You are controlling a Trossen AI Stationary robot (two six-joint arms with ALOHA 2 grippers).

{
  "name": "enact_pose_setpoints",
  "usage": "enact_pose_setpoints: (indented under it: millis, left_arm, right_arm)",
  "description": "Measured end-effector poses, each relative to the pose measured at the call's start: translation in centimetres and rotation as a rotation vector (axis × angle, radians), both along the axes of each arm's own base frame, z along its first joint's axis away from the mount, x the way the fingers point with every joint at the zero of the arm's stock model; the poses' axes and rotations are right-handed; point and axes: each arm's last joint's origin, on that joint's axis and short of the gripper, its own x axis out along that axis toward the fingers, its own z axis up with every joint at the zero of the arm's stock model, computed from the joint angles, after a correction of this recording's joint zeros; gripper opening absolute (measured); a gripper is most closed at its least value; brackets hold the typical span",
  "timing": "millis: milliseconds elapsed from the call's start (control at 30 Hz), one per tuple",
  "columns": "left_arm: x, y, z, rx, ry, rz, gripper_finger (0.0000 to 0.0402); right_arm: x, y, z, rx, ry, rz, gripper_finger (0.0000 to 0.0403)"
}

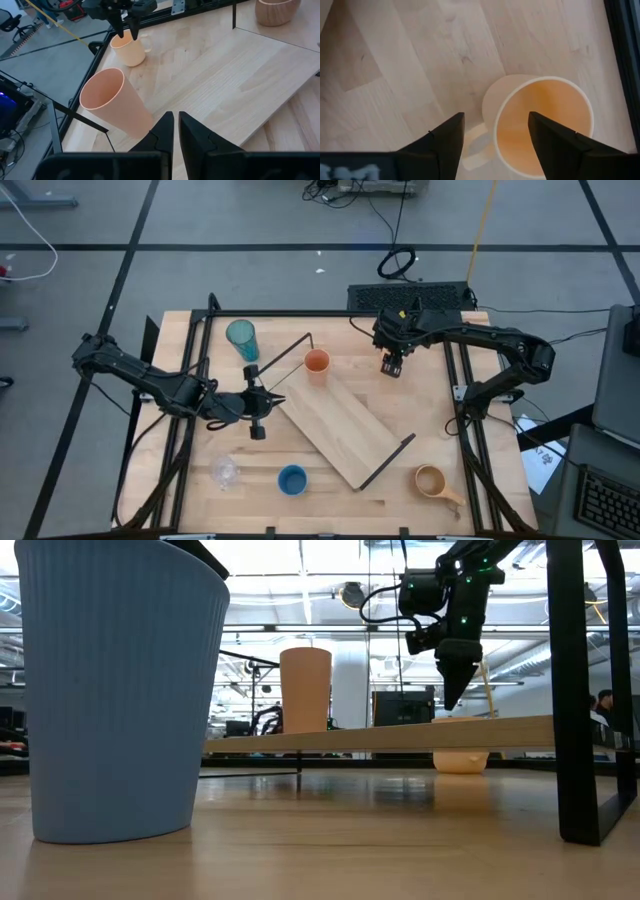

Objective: Stack small to large cups/mugs on shelf
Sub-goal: Put the yellow mug on the shelf

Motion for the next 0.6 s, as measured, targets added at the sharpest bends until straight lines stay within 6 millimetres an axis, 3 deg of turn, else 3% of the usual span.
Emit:
enact_pose_setpoints:
  millis: [367,600]
  left_arm:
    - [0.0,0.0,0.0,0.001,0.002,0.0,0.0031]
    - [0.0,0.0,0.0,0.003,0.003,0.0,0.0031]
  right_arm:
    - [0.0,0.0,0.0,-0.007,0.007,0.027,0.0211]
    - [-0.3,0.2,-1.6,-0.006,0.015,0.036,0.0212]
